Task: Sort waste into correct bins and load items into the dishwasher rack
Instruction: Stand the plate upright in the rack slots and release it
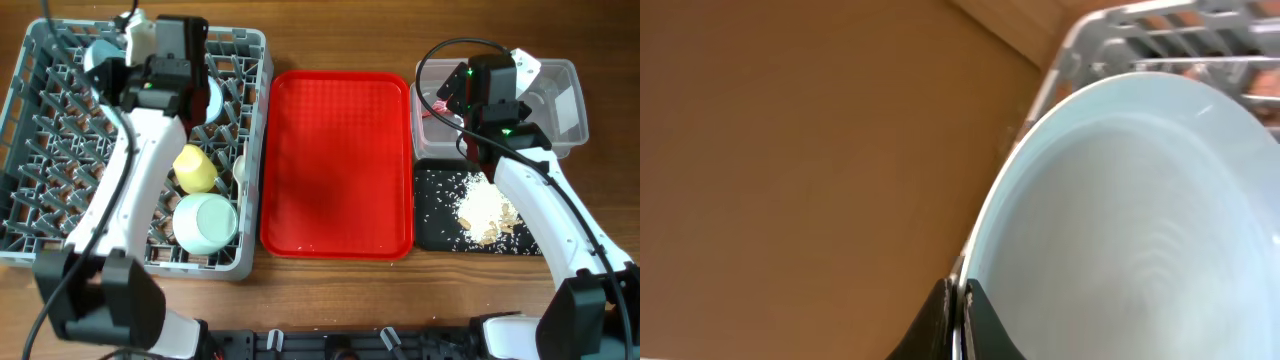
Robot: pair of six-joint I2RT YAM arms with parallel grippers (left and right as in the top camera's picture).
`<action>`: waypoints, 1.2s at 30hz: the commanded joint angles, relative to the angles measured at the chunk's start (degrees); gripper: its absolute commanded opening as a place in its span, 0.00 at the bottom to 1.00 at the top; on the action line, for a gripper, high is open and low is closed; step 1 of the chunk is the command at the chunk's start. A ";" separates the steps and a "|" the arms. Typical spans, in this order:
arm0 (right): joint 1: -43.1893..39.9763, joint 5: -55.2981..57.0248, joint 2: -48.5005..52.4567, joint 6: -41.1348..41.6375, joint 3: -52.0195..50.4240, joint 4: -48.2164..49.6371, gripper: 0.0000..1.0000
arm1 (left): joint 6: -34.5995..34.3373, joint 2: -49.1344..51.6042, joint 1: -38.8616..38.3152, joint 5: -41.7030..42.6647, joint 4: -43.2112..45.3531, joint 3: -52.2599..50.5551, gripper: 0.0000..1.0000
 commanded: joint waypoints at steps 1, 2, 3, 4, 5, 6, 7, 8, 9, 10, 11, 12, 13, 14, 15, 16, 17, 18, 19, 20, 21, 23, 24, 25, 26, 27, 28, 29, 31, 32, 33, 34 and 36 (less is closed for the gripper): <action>-0.17 0.96 -0.68 0.44 0.48 0.09 1.00 | 0.87 1.29 -2.38 4.13 2.19 -0.11 0.04; -0.17 0.96 -0.66 0.42 0.48 0.09 1.00 | 0.87 1.29 -3.15 5.29 2.58 -0.11 0.04; -0.17 0.96 -0.68 0.42 0.48 0.09 1.00 | 0.90 1.31 -3.69 6.29 3.21 -0.11 0.04; -0.17 0.96 -0.68 0.42 0.48 0.09 1.00 | 0.90 1.31 -3.67 7.98 3.48 -0.11 0.04; -0.17 0.96 -0.68 0.42 0.48 0.09 1.00 | 0.90 1.31 -3.67 8.76 3.52 -0.11 0.04; -0.17 0.96 -0.66 0.39 0.46 0.07 1.00 | 1.14 1.33 -3.67 10.25 3.93 -0.11 0.04; -0.17 0.96 -0.66 0.42 0.48 0.09 1.00 | 1.36 1.33 -3.67 12.11 3.98 -0.11 0.04; -0.17 0.96 -0.66 0.39 0.48 0.09 1.00 | 1.36 1.36 -3.67 14.32 3.82 -0.11 0.04; -0.17 0.96 -0.68 0.42 0.48 0.09 1.00 | 1.33 1.57 -3.67 15.26 3.72 -0.11 0.04; -0.17 0.96 -0.68 0.42 0.48 0.09 1.00 | 1.31 1.79 -3.67 15.74 3.65 -0.11 0.04; -0.17 0.96 -0.66 0.39 0.48 0.09 1.00 | 1.31 2.21 -3.67 16.63 3.28 -0.11 0.04; -0.17 0.96 -0.68 0.42 0.48 0.09 1.00 | 1.29 2.80 -3.67 18.56 2.56 -0.11 0.04; -0.17 0.96 -0.68 0.42 0.48 0.09 1.00 | 1.31 3.58 -3.67 21.16 1.84 -0.11 0.04; -0.17 0.96 -0.68 0.42 0.48 0.09 1.00 | 1.31 4.22 -3.67 22.95 1.33 -0.11 0.04; -0.17 0.96 -0.66 0.42 0.48 0.09 1.00 | 1.09 4.85 -3.67 23.85 1.03 -0.11 0.04; -0.17 0.96 -0.66 0.42 0.46 0.09 1.00 | 1.11 4.92 -3.67 24.59 1.01 -0.11 0.04; -0.17 0.96 -0.68 0.42 0.48 0.09 1.00 | 1.14 4.92 -3.67 27.76 0.76 -0.11 0.04; -0.17 0.96 -0.68 0.42 0.46 0.09 1.00 | 1.11 4.92 -3.67 30.80 -0.28 -0.11 0.04; -0.17 0.96 -0.68 0.44 0.48 0.09 1.00 | 1.09 4.92 -3.67 34.93 -1.57 -0.11 0.05; -0.17 0.96 -0.66 0.42 0.48 0.09 1.00 | 1.07 4.92 -3.67 38.25 -2.54 -0.11 0.06; -0.17 0.96 -0.66 0.42 0.48 0.09 1.00 | 0.39 4.92 -3.67 38.84 -2.95 -0.11 0.06; -0.17 0.96 -0.68 0.44 0.48 0.09 1.00 | 0.13 4.92 -3.67 38.82 -3.61 -0.11 0.07; -0.17 0.96 -0.68 0.42 0.48 0.09 1.00 | -0.87 4.92 -3.69 39.01 -4.28 -0.11 0.10; -0.17 0.96 -0.68 0.44 0.46 0.09 1.00 | -0.90 4.92 -3.67 40.41 -5.07 -0.11 0.11; -0.17 0.96 -0.66 0.42 0.48 0.09 1.00 | -0.98 4.92 -3.67 42.05 -5.66 -0.11 0.11; -0.17 0.96 -0.68 0.42 0.48 0.09 1.00 | -2.89 4.92 -3.67 43.10 -6.12 -0.11 0.11; -0.17 0.96 -0.66 0.42 0.48 0.09 1.00 | -4.11 4.92 -3.69 44.00 -6.75 -0.11 0.10; -0.17 0.96 -0.66 0.42 0.48 0.09 1.00 | -4.09 4.92 -3.67 46.38 -8.07 -0.11 0.10; -0.17 0.96 -0.66 0.42 0.48 0.09 1.00 | -4.09 4.92 -3.67 46.49 -8.35 -0.11 0.13; -0.17 0.96 -0.68 0.44 0.46 0.09 1.00 | -4.13 4.92 -3.67 46.51 -8.74 -0.11 0.15; -0.17 0.96 -0.66 0.39 0.48 0.09 1.00 | -5.25 4.92 -3.69 46.47 -9.22 -0.11 0.15; -0.17 0.96 -0.66 0.42 0.48 0.09 1.00 | -7.17 4.92 -3.67 46.51 -9.81 -0.11 0.15; -0.17 0.96 -0.66 0.42 0.46 0.09 1.00 | -8.74 4.92 -3.67 46.51 -10.40 -0.11 0.24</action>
